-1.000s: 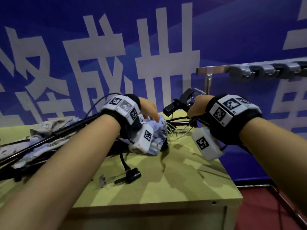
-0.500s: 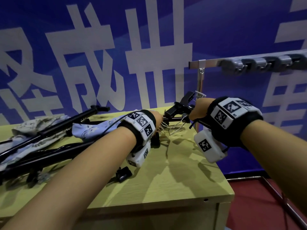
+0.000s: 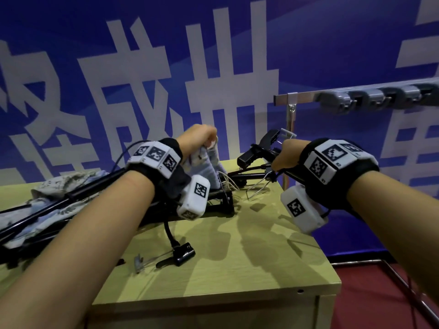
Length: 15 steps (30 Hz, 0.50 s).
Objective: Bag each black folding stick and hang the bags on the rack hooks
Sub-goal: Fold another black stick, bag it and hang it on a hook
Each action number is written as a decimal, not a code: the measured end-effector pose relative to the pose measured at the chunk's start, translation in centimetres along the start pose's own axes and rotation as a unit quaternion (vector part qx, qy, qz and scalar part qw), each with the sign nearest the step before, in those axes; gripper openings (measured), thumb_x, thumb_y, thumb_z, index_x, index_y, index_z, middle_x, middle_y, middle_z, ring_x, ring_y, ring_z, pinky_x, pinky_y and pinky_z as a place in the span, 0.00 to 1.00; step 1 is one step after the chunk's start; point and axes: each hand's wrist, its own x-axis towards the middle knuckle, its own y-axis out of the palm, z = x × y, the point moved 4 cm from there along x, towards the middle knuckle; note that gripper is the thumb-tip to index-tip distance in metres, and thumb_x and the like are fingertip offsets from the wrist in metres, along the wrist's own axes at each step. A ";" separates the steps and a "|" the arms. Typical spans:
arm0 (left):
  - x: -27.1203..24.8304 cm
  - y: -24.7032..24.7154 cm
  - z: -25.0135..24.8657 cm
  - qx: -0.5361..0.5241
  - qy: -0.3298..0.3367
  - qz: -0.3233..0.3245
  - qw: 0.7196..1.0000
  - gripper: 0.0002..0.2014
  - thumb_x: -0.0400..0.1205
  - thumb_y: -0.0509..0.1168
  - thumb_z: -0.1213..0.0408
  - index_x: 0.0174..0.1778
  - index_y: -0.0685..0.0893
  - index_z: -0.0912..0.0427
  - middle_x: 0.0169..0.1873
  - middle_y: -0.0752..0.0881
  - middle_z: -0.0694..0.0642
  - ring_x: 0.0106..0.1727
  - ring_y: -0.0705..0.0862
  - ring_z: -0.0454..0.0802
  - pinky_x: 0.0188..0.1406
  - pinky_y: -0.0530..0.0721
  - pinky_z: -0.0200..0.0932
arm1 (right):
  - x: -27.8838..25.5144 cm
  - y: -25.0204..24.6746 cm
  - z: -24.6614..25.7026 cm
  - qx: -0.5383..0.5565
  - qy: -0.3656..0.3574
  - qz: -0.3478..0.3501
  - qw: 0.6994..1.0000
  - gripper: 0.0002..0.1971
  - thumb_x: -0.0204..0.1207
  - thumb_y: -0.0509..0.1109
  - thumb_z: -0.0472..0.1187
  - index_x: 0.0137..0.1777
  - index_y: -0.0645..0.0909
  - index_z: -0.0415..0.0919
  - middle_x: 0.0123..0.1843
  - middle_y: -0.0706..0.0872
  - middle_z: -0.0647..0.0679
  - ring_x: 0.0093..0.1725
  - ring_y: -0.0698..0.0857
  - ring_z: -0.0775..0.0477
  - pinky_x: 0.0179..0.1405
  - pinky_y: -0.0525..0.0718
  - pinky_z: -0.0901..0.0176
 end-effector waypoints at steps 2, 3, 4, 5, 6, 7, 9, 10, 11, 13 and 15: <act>-0.3 -1.2 -0.5 -0.085 0.008 0.002 0.996 0.12 0.79 0.60 0.68 0.28 0.74 0.61 0.14 0.71 0.47 0.18 0.69 0.44 0.22 0.70 0.34 | 0.4 0.0 0.3 0.034 -0.011 -0.011 0.999 0.09 0.80 0.64 0.39 0.42 0.71 0.36 0.32 0.71 0.47 0.29 0.70 0.53 0.23 0.68 0.66; -0.5 -1.6 -0.7 -0.119 0.017 0.012 0.993 0.10 0.80 0.60 0.68 0.32 0.77 0.61 0.13 0.71 0.46 0.16 0.70 0.42 0.20 0.71 0.31 | 0.3 -0.1 0.7 0.057 -0.014 -0.018 0.998 0.11 0.79 0.65 0.38 0.38 0.69 0.36 0.31 0.71 0.47 0.28 0.70 0.52 0.23 0.68 0.65; -0.8 -2.0 -1.0 -0.138 0.029 0.015 0.990 0.09 0.82 0.60 0.68 0.37 0.81 0.61 0.14 0.72 0.45 0.16 0.70 0.39 0.18 0.72 0.29 | 0.3 -0.2 1.1 0.074 -0.018 -0.028 0.997 0.13 0.79 0.64 0.38 0.35 0.68 0.37 0.31 0.70 0.47 0.28 0.70 0.51 0.22 0.66 0.65; -1.0 -2.4 -1.1 -0.142 0.046 0.017 0.989 0.08 0.83 0.59 0.70 0.43 0.83 0.62 0.17 0.74 0.46 0.17 0.72 0.38 0.19 0.74 0.28 | 0.2 -0.3 1.5 0.089 -0.022 -0.035 0.995 0.14 0.79 0.64 0.37 0.33 0.67 0.38 0.30 0.69 0.47 0.27 0.69 0.51 0.22 0.65 0.64; -1.1 -2.9 -1.2 -0.138 0.064 0.014 0.988 0.09 0.82 0.58 0.72 0.48 0.84 0.62 0.21 0.77 0.49 0.20 0.75 0.38 0.22 0.76 0.28 | 0.2 -0.3 1.9 0.102 -0.027 -0.041 0.994 0.15 0.79 0.64 0.37 0.31 0.66 0.38 0.29 0.69 0.47 0.26 0.68 0.51 0.21 0.64 0.64; -1.2 -3.3 -1.1 -0.128 0.076 0.009 0.989 0.10 0.81 0.59 0.74 0.51 0.84 0.61 0.27 0.80 0.51 0.24 0.78 0.39 0.26 0.79 0.28 | 0.1 -0.4 2.3 0.113 -0.030 -0.050 0.992 0.16 0.79 0.64 0.37 0.31 0.65 0.38 0.29 0.69 0.46 0.26 0.68 0.51 0.21 0.64 0.64; -1.8 -4.2 -0.9 -0.093 0.087 0.003 0.992 0.14 0.79 0.61 0.76 0.54 0.83 0.55 0.35 0.82 0.54 0.32 0.81 0.42 0.32 0.82 0.28 | 0.1 -0.7 3.2 0.140 -0.042 -0.075 0.986 0.14 0.79 0.64 0.37 0.32 0.66 0.38 0.30 0.70 0.46 0.28 0.70 0.50 0.22 0.67 0.64; -2.1 -4.6 -0.9 -0.071 0.090 0.002 0.993 0.16 0.79 0.61 0.78 0.55 0.82 0.53 0.38 0.82 0.54 0.35 0.81 0.44 0.33 0.82 0.28 | 0.1 -0.9 3.5 0.152 -0.047 -0.092 0.983 0.12 0.79 0.64 0.37 0.35 0.68 0.37 0.32 0.72 0.46 0.30 0.72 0.49 0.26 0.71 0.62; -2.4 -4.9 -0.8 -0.052 0.093 0.001 0.994 0.19 0.78 0.59 0.80 0.56 0.81 0.52 0.41 0.81 0.53 0.37 0.80 0.45 0.32 0.81 0.28 | 0.0 -1.0 3.9 0.157 -0.053 -0.111 0.980 0.10 0.79 0.64 0.39 0.39 0.69 0.37 0.35 0.74 0.45 0.34 0.74 0.47 0.36 0.77 0.59; -3.1 -5.4 -0.9 -0.025 0.091 -0.002 0.996 0.25 0.77 0.56 0.84 0.59 0.80 0.50 0.53 0.80 0.55 0.44 0.79 0.49 0.30 0.79 0.32 | -0.4 -1.4 4.8 0.156 -0.065 -0.152 0.974 0.07 0.79 0.64 0.41 0.46 0.69 0.39 0.43 0.75 0.43 0.45 0.76 0.41 0.57 0.74 0.50; -3.6 -5.9 -1.2 -0.009 0.098 -0.005 0.995 0.31 0.75 0.54 0.86 0.65 0.77 0.48 0.66 0.76 0.57 0.48 0.78 0.48 0.29 0.76 0.34 | -0.8 -1.7 6.0 0.148 -0.087 -0.198 0.965 0.07 0.78 0.64 0.42 0.48 0.71 0.39 0.47 0.78 0.41 0.52 0.79 0.38 0.61 0.70 0.47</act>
